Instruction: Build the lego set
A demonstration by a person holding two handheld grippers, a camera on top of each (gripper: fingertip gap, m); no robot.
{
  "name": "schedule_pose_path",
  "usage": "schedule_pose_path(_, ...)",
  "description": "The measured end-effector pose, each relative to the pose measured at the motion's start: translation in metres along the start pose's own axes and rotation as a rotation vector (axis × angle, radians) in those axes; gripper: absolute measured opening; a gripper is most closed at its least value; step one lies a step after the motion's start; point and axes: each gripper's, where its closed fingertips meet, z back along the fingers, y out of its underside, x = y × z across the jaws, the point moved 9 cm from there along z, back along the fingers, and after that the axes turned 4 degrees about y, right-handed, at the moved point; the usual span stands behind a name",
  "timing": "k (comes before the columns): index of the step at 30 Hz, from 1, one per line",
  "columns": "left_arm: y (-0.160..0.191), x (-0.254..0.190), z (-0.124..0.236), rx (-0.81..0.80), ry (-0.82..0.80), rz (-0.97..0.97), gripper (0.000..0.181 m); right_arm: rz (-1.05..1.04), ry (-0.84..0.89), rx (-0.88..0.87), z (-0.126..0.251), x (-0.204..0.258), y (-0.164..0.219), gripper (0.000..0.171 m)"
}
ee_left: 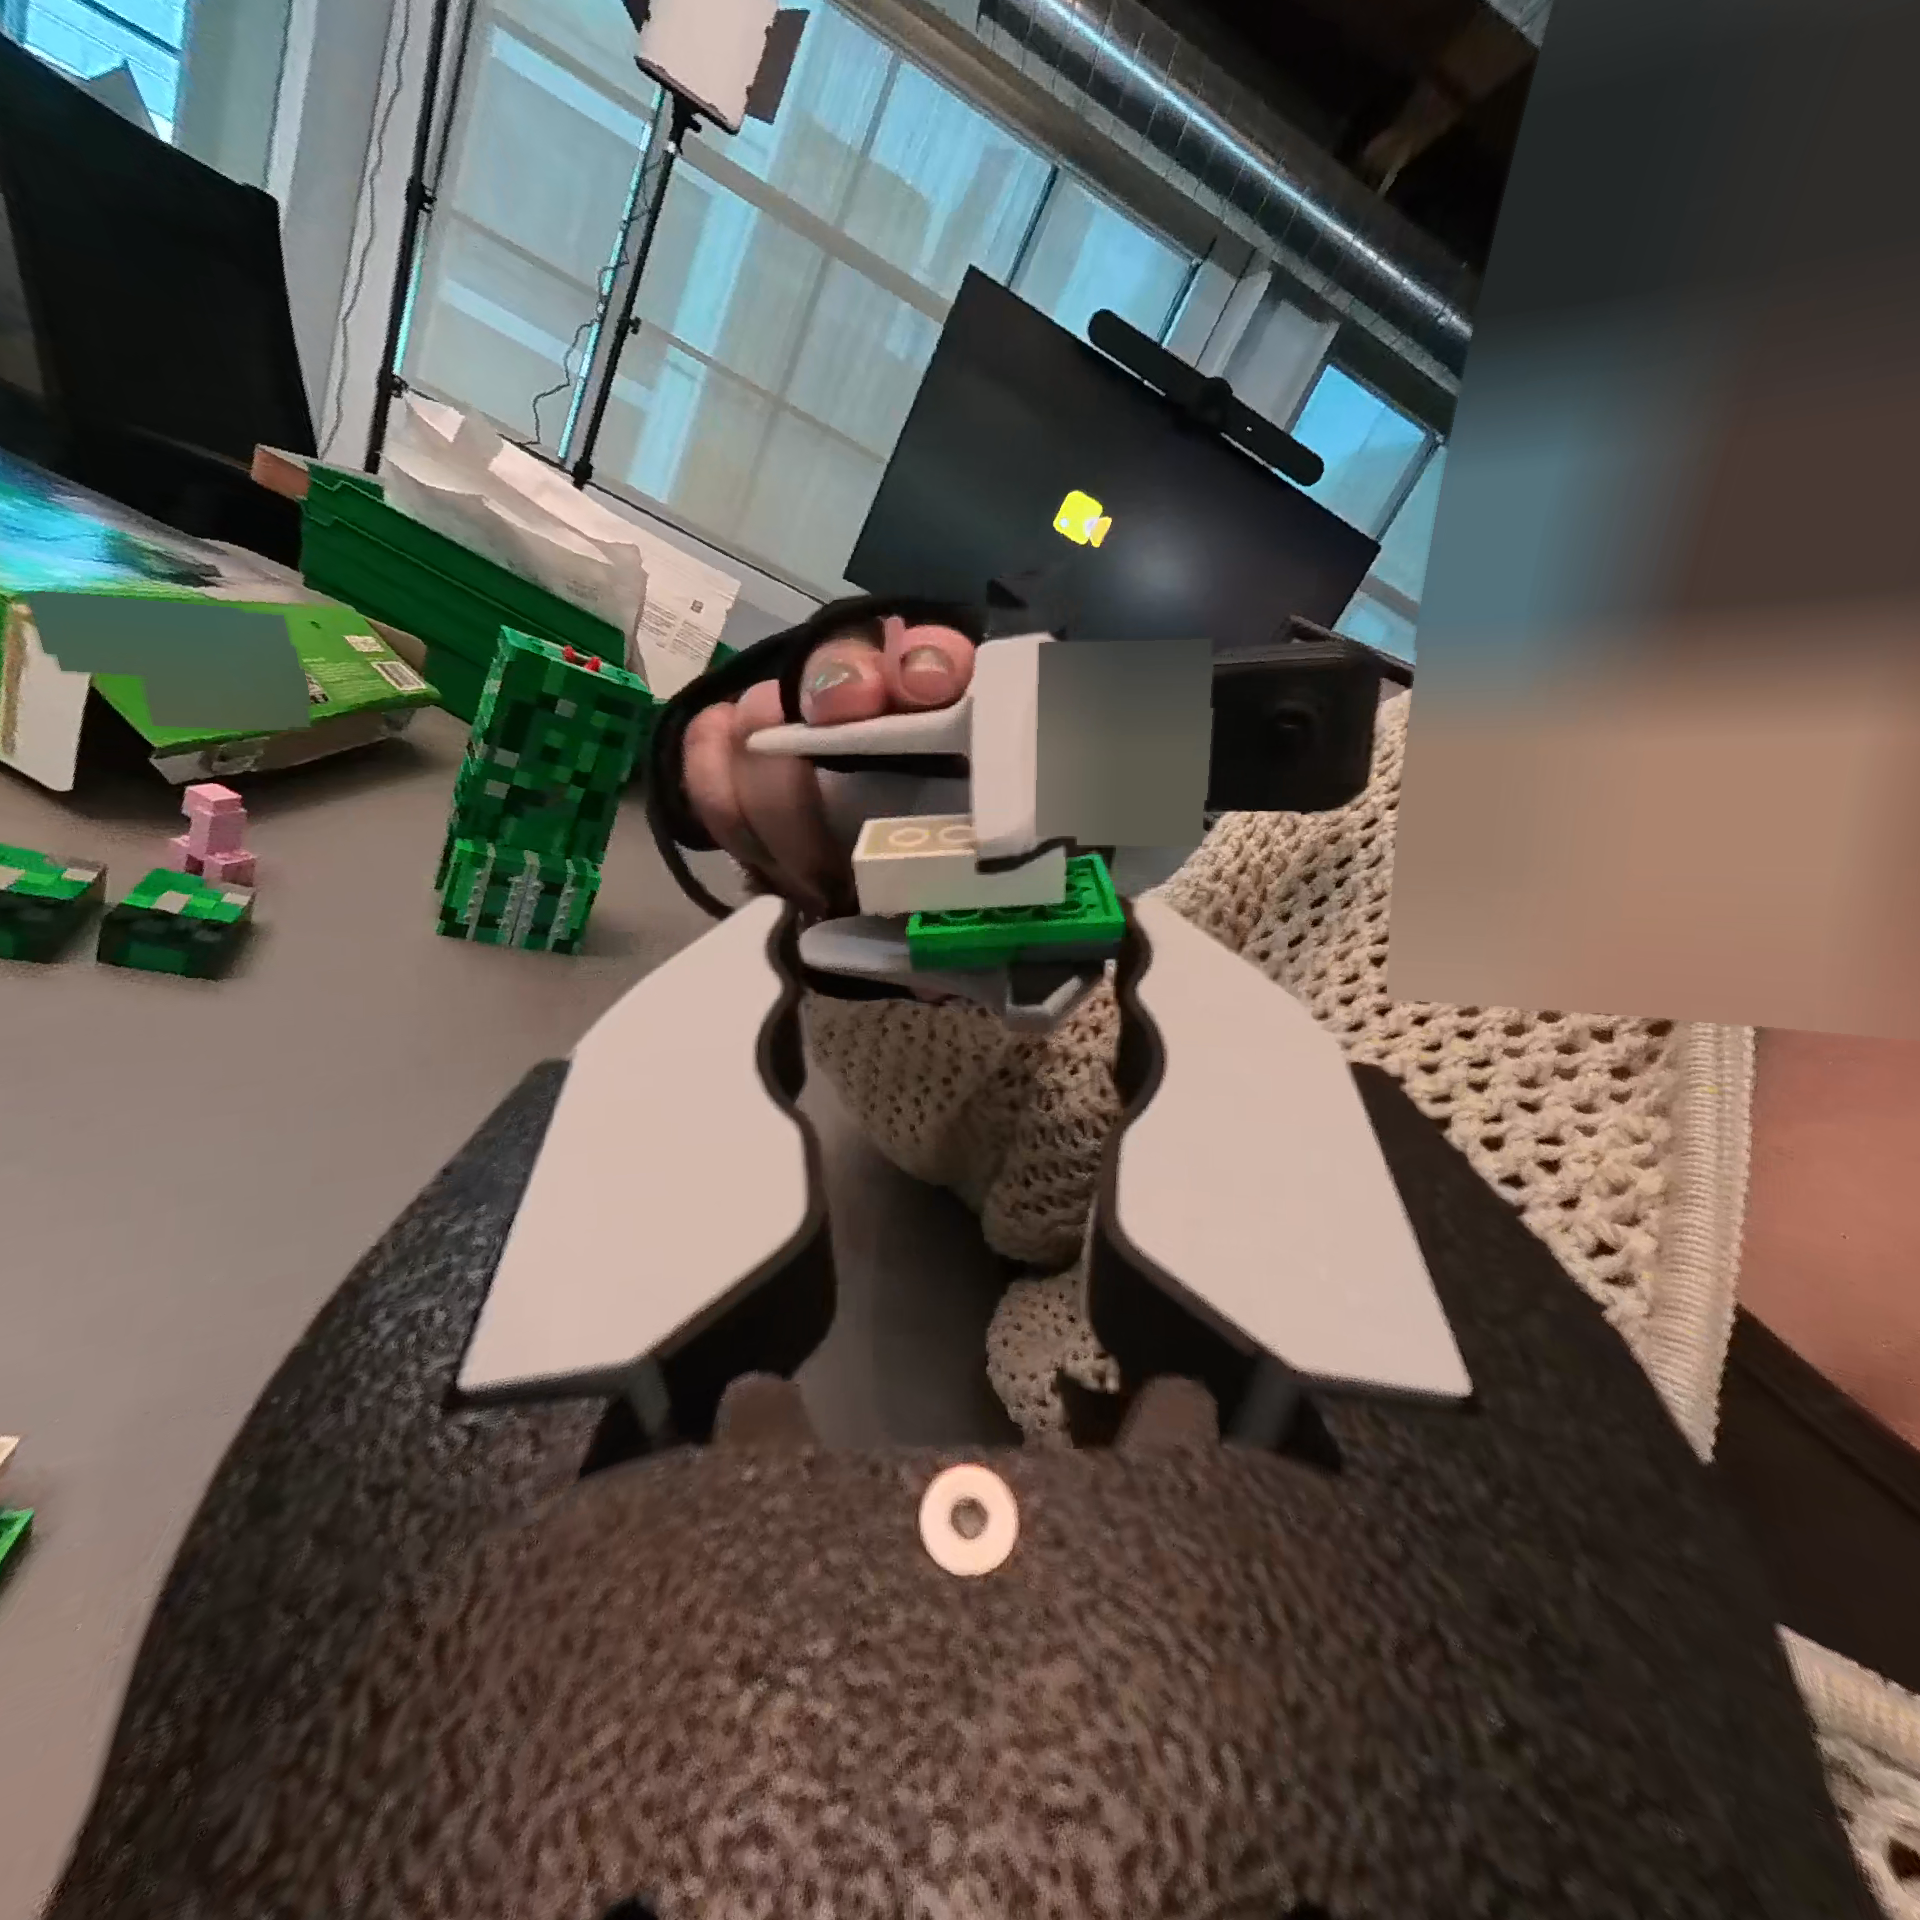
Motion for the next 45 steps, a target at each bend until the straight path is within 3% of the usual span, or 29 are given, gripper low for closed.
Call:
schedule_pose_path(2,0.000,-0.002,-0.001,0.018,0.007,0.000,0.045,-0.007,-0.011,-0.003,0.000,0.000,0.001,0.018)
schedule_pose_path(14,0.001,0.006,0.003,-0.065,-0.003,0.064,0.044,-0.066,0.028,0.049,-0.003,-0.002,0.004,0.019)
schedule_pose_path(19,-0.002,0.008,0.009,-0.100,-0.010,0.077,0.044,-0.145,0.062,0.047,0.002,-0.010,0.007,0.030)
schedule_pose_path(24,-0.002,0.009,0.011,-0.086,-0.010,0.086,0.044,-0.129,0.015,0.063,0.002,-0.008,0.006,0.020)
schedule_pose_path(40,0.005,0.012,0.010,-0.069,0.013,0.128,0.045,-0.144,-0.075,0.126,0.004,-0.006,0.006,0.018)
schedule_pose_path(45,-0.003,0.009,0.011,-0.086,-0.075,0.036,0.048,-0.246,0.005,0.062,0.005,-0.010,0.012,0.018)
